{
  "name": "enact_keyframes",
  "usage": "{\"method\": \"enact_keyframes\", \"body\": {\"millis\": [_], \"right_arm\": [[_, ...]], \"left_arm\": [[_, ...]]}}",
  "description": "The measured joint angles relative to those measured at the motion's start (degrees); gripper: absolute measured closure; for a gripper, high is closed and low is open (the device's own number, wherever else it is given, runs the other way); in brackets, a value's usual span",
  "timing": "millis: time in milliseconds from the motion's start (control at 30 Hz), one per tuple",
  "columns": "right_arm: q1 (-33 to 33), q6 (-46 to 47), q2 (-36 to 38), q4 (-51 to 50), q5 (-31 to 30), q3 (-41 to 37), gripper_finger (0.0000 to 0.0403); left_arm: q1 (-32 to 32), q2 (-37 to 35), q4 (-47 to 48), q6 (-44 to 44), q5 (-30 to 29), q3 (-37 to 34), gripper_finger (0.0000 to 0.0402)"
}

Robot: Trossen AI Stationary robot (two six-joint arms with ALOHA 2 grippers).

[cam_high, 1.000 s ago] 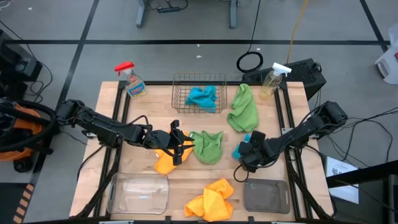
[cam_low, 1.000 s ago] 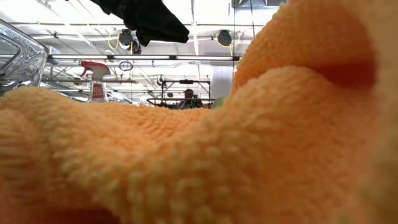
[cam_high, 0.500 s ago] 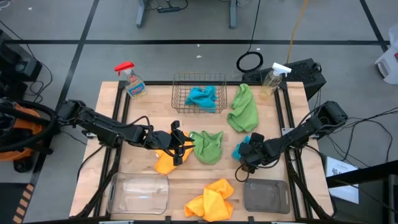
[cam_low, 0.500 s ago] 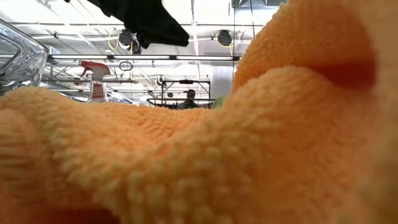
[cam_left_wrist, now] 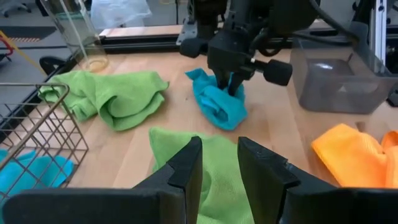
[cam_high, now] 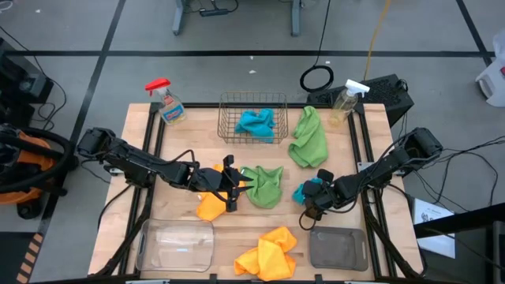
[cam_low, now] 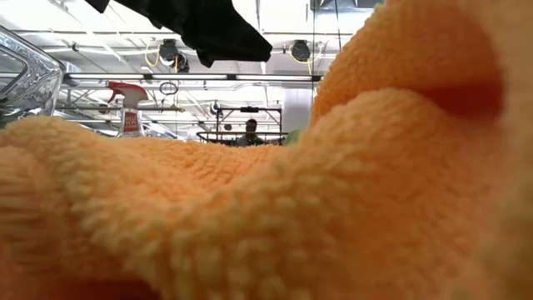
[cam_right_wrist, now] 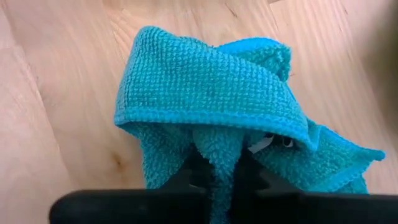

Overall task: Sort microfiber towel by color & place in baskets
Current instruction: Put the blue microfiber cloth into the wire basket

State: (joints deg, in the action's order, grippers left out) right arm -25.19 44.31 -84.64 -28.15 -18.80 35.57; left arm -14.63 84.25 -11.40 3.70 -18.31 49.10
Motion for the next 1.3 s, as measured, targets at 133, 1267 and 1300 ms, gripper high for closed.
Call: {"method": "enact_keyframes", "body": {"millis": [133,1267,1300], "right_arm": [[-0.02,-0.16,0.18,0.56,-1.67,0.12,0.0389],[2.46,-30.43,20.04,31.94,-20.54,1.66,0.0395],[2.9,-31.37,20.04,33.55,-20.7,1.66,0.0395]], "left_arm": [[0.0,0.0,-0.28,0.3,0.02,0.0,0.0293],[0.41,8.3,-20.37,2.38,-1.36,0.02,0.015],[0.58,8.91,-21.91,2.05,-1.4,0.02,0.0148]]}}
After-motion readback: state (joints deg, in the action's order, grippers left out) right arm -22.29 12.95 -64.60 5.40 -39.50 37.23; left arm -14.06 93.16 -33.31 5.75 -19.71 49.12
